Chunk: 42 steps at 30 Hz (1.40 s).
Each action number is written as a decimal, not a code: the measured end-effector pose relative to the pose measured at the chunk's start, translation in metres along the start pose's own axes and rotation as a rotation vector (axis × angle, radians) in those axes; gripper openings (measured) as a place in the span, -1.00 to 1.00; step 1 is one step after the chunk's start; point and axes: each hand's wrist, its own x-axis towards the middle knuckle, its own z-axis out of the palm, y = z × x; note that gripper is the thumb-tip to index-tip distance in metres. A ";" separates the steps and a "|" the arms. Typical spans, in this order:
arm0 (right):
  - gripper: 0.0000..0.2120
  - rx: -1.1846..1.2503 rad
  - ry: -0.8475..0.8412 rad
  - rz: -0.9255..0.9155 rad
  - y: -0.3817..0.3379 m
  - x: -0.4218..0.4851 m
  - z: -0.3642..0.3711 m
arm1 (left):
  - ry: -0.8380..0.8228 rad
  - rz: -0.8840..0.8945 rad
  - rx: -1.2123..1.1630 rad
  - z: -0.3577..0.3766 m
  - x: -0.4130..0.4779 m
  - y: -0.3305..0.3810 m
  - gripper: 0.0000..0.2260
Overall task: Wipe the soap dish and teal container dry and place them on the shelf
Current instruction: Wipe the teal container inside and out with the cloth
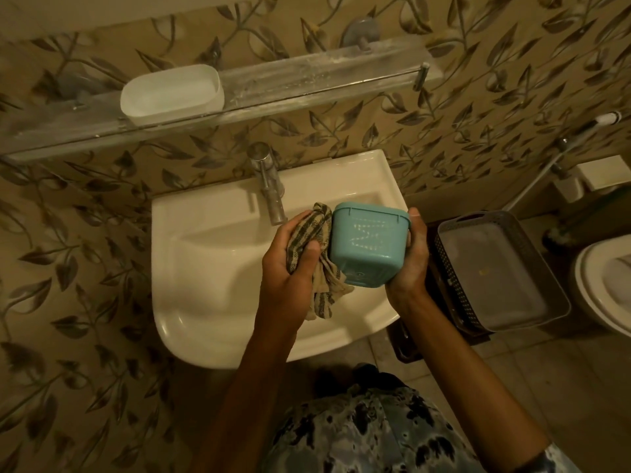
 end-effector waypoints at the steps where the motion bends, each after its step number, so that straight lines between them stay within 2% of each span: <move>1: -0.51 -0.007 0.020 -0.006 -0.001 0.000 0.001 | -0.012 0.006 0.017 -0.001 0.001 0.001 -0.68; 6: -0.59 -0.137 0.085 -0.074 -0.003 0.001 0.004 | 0.065 0.083 0.088 -0.010 0.004 0.009 -0.66; 9: -0.68 -0.224 0.144 -0.120 -0.006 0.002 0.009 | 0.157 0.205 0.154 -0.014 0.008 0.018 -0.66; 11: -0.71 -0.251 0.156 -0.131 -0.004 0.004 0.010 | 0.157 0.286 0.212 -0.012 0.009 0.024 -0.66; 14: -0.65 -0.295 0.152 -0.147 -0.003 0.001 0.015 | 0.112 0.337 0.272 0.005 -0.002 0.027 -0.66; 19: -0.61 -0.325 0.240 -0.213 -0.018 -0.008 0.020 | 0.194 0.446 0.484 0.037 -0.032 0.016 -0.60; 20: -0.67 -0.377 0.220 -0.183 -0.018 -0.016 0.018 | 0.181 0.483 0.535 0.043 -0.039 0.014 -0.60; 21: -0.76 -0.374 0.121 -0.130 -0.012 -0.028 0.012 | 0.150 0.521 0.583 0.049 -0.046 0.012 -0.61; 22: -0.76 -0.371 0.151 -0.061 0.000 -0.044 0.015 | 0.113 0.566 0.639 0.054 -0.051 0.010 -0.61; 23: -0.71 -0.456 0.179 -0.041 -0.003 -0.062 0.028 | 0.087 0.617 0.701 0.058 -0.054 0.008 -0.61; 24: -0.67 -0.713 0.232 -0.122 -0.011 -0.073 0.041 | 0.073 0.656 0.748 0.059 -0.054 0.005 -0.62; 25: -0.63 -0.908 0.294 -0.309 -0.005 -0.074 0.038 | 0.070 0.666 0.755 0.058 -0.053 0.005 -0.63; 26: -0.63 -0.698 0.253 -0.282 -0.008 -0.061 0.039 | 0.069 0.647 0.725 0.055 -0.051 0.007 -0.63; 27: -0.73 -0.508 0.090 -0.181 -0.010 -0.049 0.038 | 0.073 0.619 0.676 0.052 -0.049 0.009 -0.62; 28: -0.85 -0.469 0.076 -0.220 -0.013 -0.042 0.030 | 0.083 0.593 0.628 0.047 -0.046 0.011 -0.60; 30: -0.60 -0.353 0.235 -0.266 -0.021 -0.022 0.021 | 0.132 0.547 0.547 0.038 -0.039 0.013 -0.59; 31: -0.59 -0.325 0.239 -0.284 -0.019 -0.016 0.020 | 0.162 0.522 0.510 0.032 -0.033 0.014 -0.60; 34: -0.67 -0.334 0.219 -0.305 -0.012 -0.018 0.026 | 0.218 0.392 0.361 0.018 -0.018 0.016 -0.60; 37: -0.64 -0.382 0.228 -0.266 -0.010 -0.017 0.020 | 0.237 0.316 0.247 0.018 -0.018 0.017 -0.61; 40: -0.63 -0.347 0.273 -0.294 -0.010 -0.018 0.026 | 0.272 0.382 0.376 0.031 -0.032 0.013 -0.57; 42: -0.67 -0.477 0.301 -0.347 -0.006 -0.020 0.018 | 0.213 0.469 0.515 0.041 -0.042 0.008 -0.62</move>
